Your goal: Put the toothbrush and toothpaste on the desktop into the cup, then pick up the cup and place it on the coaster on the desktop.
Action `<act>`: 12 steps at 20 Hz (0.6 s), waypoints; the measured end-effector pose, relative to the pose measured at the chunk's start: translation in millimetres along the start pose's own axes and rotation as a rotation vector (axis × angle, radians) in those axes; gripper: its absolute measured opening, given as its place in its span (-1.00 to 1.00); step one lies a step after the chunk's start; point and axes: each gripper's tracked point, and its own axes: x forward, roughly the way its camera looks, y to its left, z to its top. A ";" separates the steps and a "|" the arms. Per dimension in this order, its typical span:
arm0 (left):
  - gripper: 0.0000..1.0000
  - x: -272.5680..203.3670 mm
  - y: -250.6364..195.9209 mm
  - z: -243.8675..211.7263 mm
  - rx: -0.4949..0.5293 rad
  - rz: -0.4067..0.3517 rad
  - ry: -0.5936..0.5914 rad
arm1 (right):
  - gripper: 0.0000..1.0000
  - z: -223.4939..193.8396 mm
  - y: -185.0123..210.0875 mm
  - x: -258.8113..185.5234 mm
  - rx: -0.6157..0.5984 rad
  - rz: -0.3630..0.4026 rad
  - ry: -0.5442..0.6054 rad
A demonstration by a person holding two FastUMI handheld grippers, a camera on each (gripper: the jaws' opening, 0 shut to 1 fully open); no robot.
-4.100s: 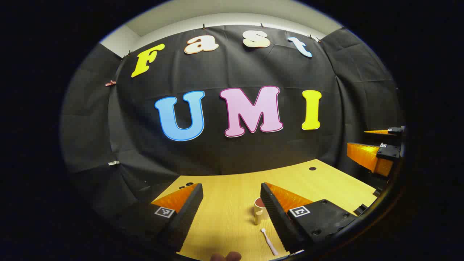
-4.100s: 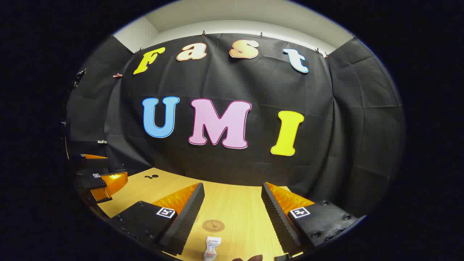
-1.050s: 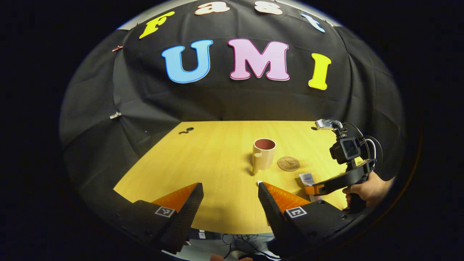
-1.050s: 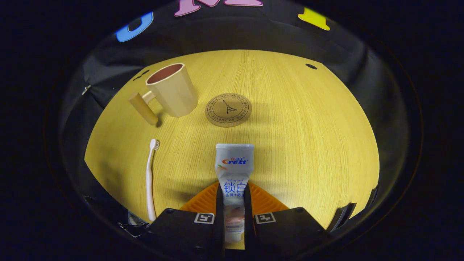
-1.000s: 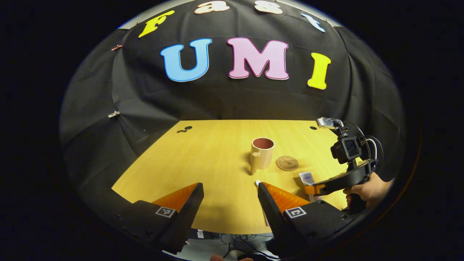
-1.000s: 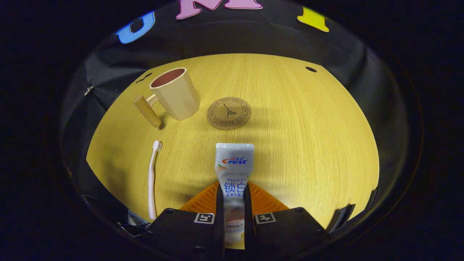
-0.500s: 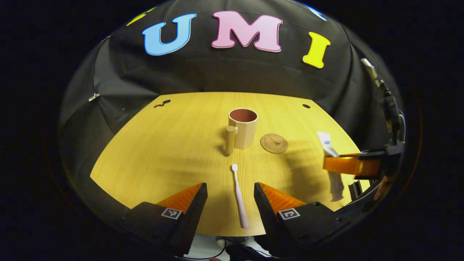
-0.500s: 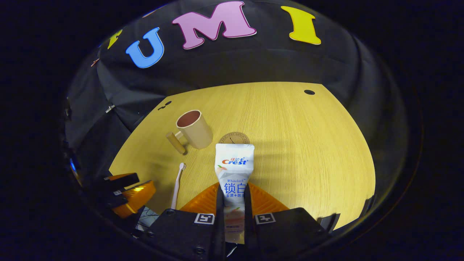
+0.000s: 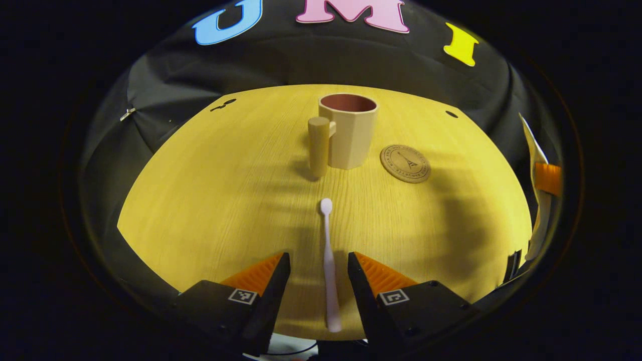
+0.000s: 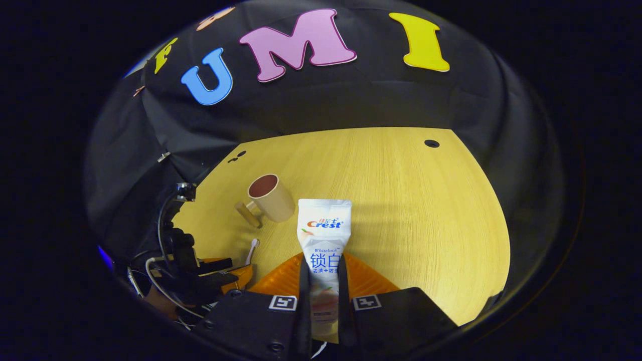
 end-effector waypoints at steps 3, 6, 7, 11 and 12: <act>0.45 9.0 -1.6 1.5 -0.003 0.015 0.020 | -0.49 4.5 -10.3 10.5 0.003 0.015 0.017; 0.27 15.2 -4.9 5.8 0.017 0.020 0.021 | -0.50 10.4 -17.3 20.2 0.009 0.028 0.026; 0.27 15.4 -6.3 6.9 0.024 0.016 0.019 | -0.49 11.8 -19.0 23.9 0.009 0.033 0.026; -0.16 15.5 -12.5 3.0 0.011 -0.008 0.031 | -0.49 18.6 -20.2 31.5 0.019 0.049 0.028; -0.26 15.5 -14.2 3.2 0.001 -0.010 0.032 | -0.50 19.5 -19.5 33.0 0.022 0.051 0.026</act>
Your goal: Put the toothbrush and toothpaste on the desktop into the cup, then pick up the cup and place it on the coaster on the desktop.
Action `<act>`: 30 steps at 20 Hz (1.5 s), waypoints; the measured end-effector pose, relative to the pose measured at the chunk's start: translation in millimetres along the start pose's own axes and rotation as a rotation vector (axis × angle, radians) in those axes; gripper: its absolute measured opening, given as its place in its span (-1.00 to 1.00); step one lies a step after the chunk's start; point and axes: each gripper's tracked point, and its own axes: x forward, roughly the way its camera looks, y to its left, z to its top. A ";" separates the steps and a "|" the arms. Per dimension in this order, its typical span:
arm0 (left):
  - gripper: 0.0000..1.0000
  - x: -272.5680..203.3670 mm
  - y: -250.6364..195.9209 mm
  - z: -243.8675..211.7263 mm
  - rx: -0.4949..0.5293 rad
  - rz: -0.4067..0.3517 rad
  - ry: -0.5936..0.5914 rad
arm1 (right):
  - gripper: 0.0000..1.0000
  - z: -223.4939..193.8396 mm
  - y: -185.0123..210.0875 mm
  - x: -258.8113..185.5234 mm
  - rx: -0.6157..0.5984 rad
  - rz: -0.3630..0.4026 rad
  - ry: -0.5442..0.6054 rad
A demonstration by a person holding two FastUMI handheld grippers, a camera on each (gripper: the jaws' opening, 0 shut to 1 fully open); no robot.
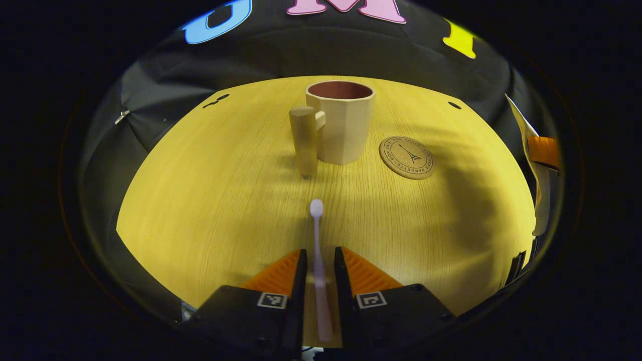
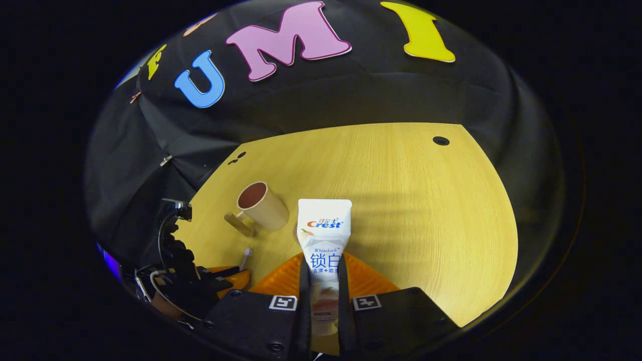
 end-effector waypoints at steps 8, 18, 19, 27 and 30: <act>-0.87 -3.6 9.2 2.7 0.011 -0.076 -0.035 | -0.49 10.7 23.7 -14.4 0.033 0.012 -0.067; -0.87 -86.8 51.4 49.5 -0.061 -0.277 -0.240 | -0.50 65.5 107.2 -15.7 0.049 0.116 -0.297; -0.87 -97.4 57.0 53.4 -0.062 -0.288 -0.254 | -0.50 73.4 114.7 -9.8 0.046 0.125 -0.317; -0.88 -149.9 91.4 52.0 -0.043 -0.338 -0.327 | -0.50 143.8 166.3 55.2 0.026 0.164 -0.488; -0.88 -153.0 99.0 42.9 -0.048 -0.340 -0.318 | -0.50 153.6 166.5 86.3 0.028 0.147 -0.513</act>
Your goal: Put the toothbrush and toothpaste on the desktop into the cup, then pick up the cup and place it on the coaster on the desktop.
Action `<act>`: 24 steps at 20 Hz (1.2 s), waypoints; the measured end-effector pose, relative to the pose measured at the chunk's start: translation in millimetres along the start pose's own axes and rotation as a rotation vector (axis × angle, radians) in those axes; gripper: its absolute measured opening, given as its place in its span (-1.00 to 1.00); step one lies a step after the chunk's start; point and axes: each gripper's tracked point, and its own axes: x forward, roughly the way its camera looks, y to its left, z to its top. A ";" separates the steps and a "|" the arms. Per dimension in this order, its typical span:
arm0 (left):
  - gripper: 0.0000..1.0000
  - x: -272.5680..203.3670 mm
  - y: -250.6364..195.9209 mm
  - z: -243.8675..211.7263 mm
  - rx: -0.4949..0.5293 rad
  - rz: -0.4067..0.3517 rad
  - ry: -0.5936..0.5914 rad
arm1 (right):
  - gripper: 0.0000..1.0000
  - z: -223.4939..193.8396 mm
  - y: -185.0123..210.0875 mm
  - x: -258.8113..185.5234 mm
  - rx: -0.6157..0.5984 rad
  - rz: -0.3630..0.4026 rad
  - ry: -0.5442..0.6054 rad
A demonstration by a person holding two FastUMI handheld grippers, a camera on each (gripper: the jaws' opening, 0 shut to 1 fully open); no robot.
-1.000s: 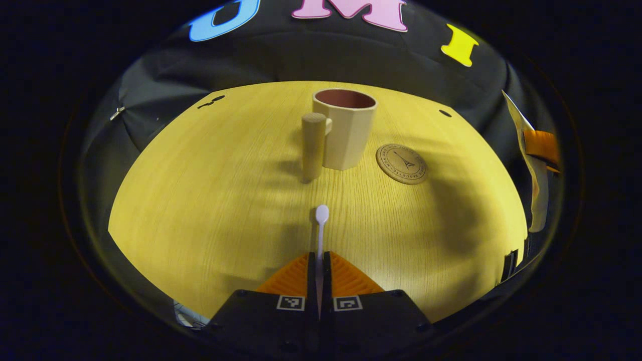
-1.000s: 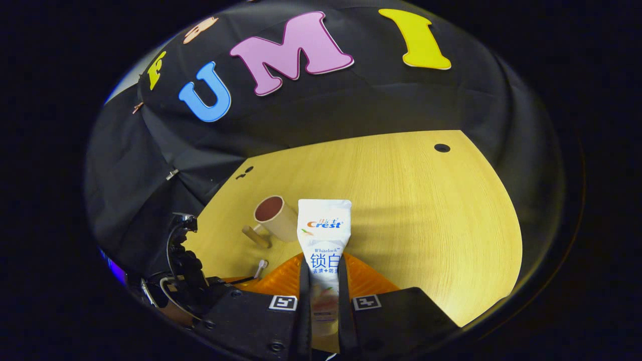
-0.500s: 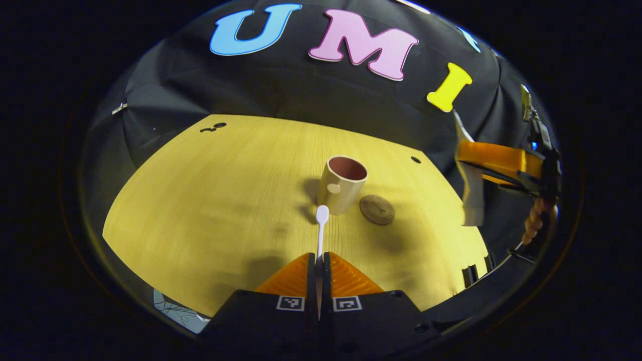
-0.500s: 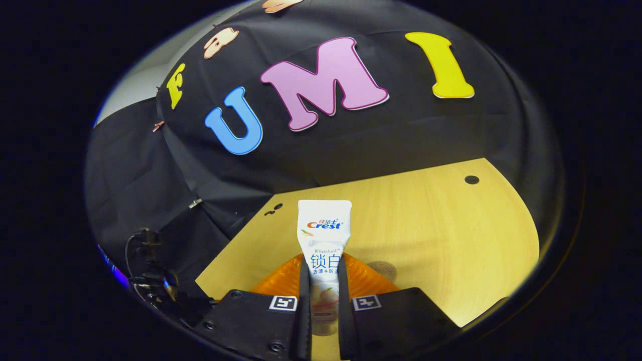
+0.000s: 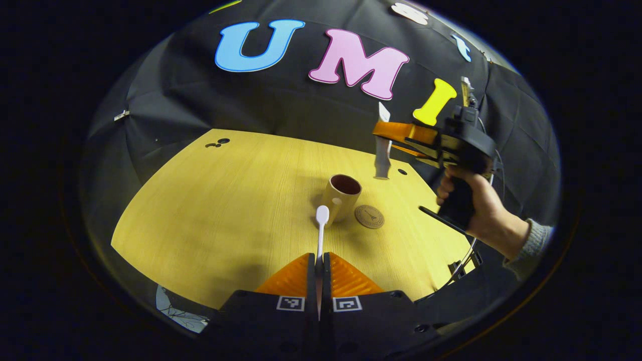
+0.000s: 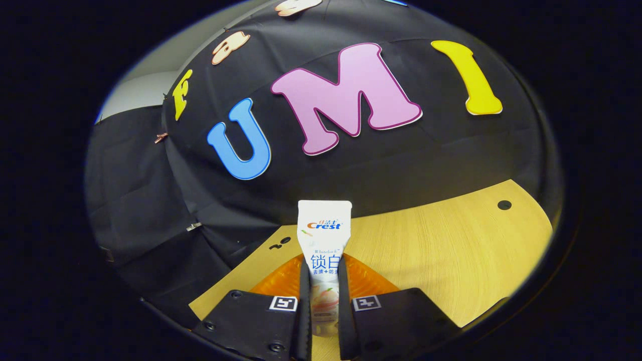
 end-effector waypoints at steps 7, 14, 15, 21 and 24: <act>-0.88 -12.5 23.2 -18.6 -0.036 0.033 0.028 | -0.50 -41.8 -20.5 47.5 -0.036 -0.040 0.009; -0.88 -11.6 30.0 -35.0 -0.036 0.038 0.069 | -0.49 -82.6 -26.7 48.4 -0.060 -0.068 0.045; -0.88 -12.0 29.7 -35.5 -0.032 0.040 0.073 | -0.47 -85.5 -26.2 46.8 -0.067 -0.067 0.054; -0.88 -12.1 22.3 -32.1 -0.019 0.042 0.066 | -0.47 -99.1 -26.9 35.3 -0.118 -0.064 0.110; -0.88 -13.9 16.6 -31.5 -0.019 0.044 0.059 | -0.24 -104.1 -26.3 28.6 -0.127 -0.059 0.145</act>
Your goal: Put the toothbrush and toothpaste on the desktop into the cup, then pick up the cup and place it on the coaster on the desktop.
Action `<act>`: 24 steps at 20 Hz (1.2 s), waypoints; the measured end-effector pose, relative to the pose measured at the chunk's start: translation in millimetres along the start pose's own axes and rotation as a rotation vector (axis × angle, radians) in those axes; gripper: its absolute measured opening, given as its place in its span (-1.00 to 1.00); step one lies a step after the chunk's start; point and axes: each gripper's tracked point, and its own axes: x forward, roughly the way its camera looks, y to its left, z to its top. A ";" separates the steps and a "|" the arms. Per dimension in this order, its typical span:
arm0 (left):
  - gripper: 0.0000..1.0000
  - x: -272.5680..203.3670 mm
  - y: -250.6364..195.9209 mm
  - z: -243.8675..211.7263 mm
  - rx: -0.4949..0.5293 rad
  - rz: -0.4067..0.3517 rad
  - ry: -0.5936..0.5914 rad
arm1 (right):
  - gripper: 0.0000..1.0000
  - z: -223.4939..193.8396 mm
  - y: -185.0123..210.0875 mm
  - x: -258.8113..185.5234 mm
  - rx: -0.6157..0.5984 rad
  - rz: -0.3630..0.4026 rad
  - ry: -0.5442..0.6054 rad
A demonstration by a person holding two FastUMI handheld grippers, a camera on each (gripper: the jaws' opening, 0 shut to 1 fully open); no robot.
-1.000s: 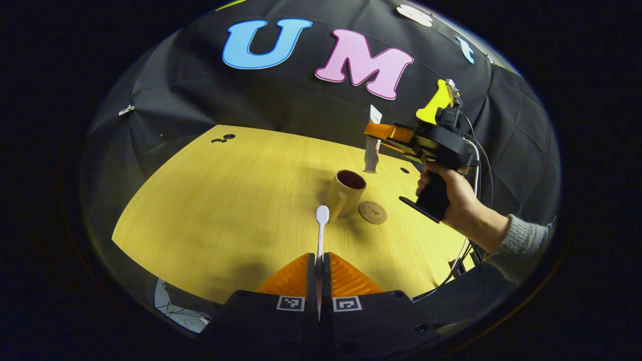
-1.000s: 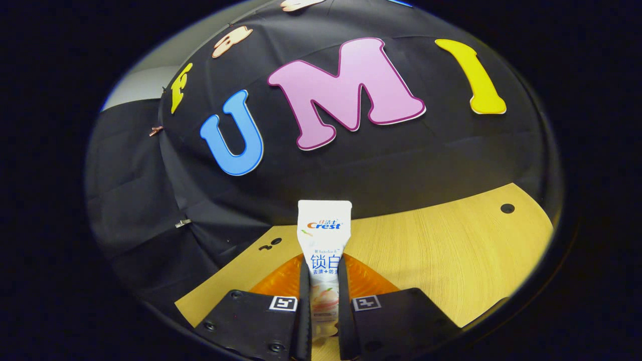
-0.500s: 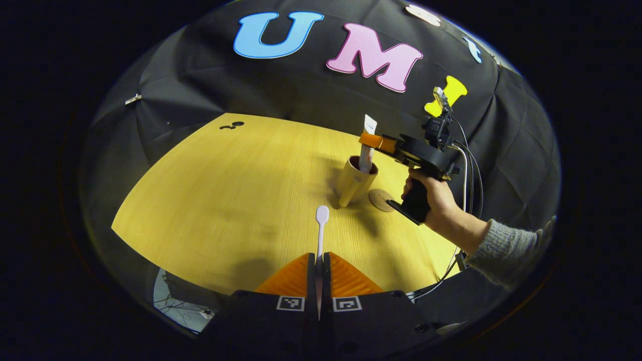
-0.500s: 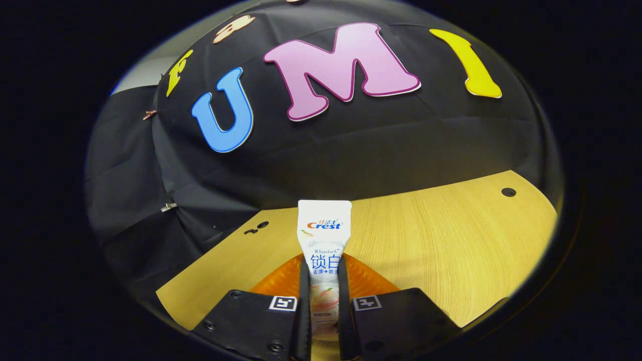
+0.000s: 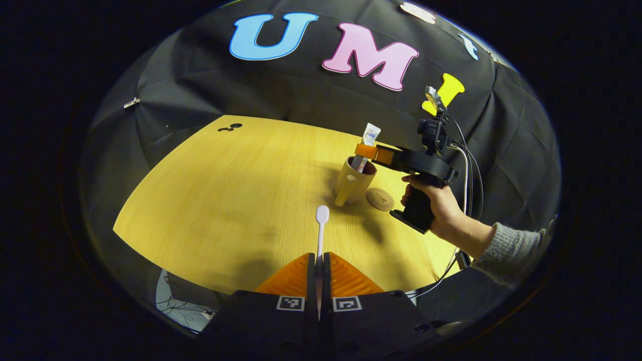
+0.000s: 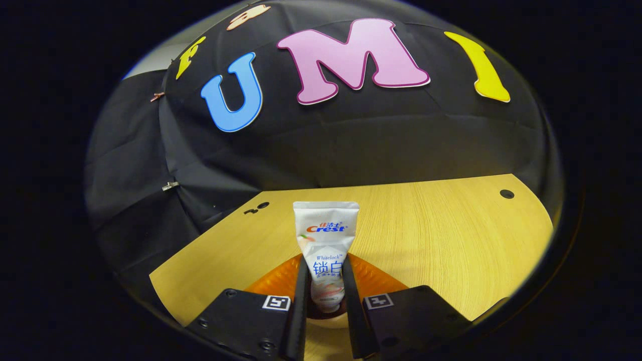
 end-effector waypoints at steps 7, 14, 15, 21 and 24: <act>-0.88 -9.6 -15.6 4.7 -0.015 0.013 -0.029 | 0.04 -14.5 6.6 -15.2 -0.037 0.008 0.080; -0.88 -7.2 -39.1 38.4 -0.030 -0.004 -0.118 | 0.39 22.5 6.8 -47.1 0.025 0.021 0.059; -0.88 -5.2 -42.9 49.2 -0.030 -0.013 -0.139 | 0.39 30.3 5.2 -55.4 0.034 0.022 0.050; -0.88 22.9 -70.4 130.1 -0.050 -0.089 -0.303 | 0.44 39.6 -17.7 -116.0 0.052 0.012 0.058; -0.88 45.3 -82.6 160.8 -0.121 -0.128 -0.368 | 0.43 22.5 -30.5 -151.4 0.084 0.007 0.095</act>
